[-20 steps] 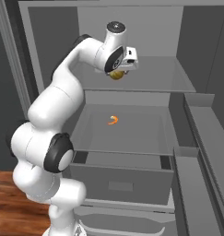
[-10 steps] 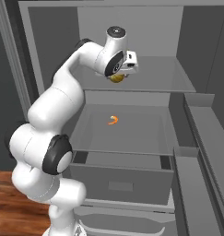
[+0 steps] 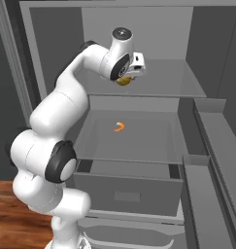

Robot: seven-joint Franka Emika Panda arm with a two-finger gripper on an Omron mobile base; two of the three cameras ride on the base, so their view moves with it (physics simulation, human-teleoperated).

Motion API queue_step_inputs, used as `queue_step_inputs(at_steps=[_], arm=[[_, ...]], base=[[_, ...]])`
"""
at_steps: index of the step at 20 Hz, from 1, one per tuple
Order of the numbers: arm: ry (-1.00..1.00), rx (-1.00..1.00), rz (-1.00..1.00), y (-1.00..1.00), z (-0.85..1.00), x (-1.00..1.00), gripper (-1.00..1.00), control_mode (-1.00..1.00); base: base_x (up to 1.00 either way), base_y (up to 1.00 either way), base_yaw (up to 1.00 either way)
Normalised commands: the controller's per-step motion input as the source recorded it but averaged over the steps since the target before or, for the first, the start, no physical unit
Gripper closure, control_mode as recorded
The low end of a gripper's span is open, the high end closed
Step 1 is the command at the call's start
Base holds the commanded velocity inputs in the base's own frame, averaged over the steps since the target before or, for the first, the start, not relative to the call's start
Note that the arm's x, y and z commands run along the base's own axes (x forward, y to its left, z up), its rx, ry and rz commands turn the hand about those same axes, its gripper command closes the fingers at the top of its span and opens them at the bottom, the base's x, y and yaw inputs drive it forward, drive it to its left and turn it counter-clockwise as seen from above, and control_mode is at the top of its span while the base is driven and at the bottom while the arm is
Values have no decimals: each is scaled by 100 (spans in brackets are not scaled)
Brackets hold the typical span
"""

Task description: Transport the fish and squash to the fridge. Place the fish on the rack containing meat and place the squash on the rack containing the vegetable, ensuring meats and vegetables are on different racks.

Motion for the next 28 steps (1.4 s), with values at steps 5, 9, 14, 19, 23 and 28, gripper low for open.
queue_step_inputs(at_steps=[5,9,14,19,23,28], arm=[[-37,-7,0,0,0,14,-100,-100],[-18,-1,0,0,0,0,-100,-100],[0,0,-3,2,39,-31,-100,-100],[2,2,-2,0,68,-78,-100,-100],[6,2,-2,2,17,-95,-100,-100],[-8,0,-3,8,0,-100,-100,-100]], base=[[0,0,0],[0,0,0],[0,0,0],[0,0,0],[0,0,0],[0,0,0]])
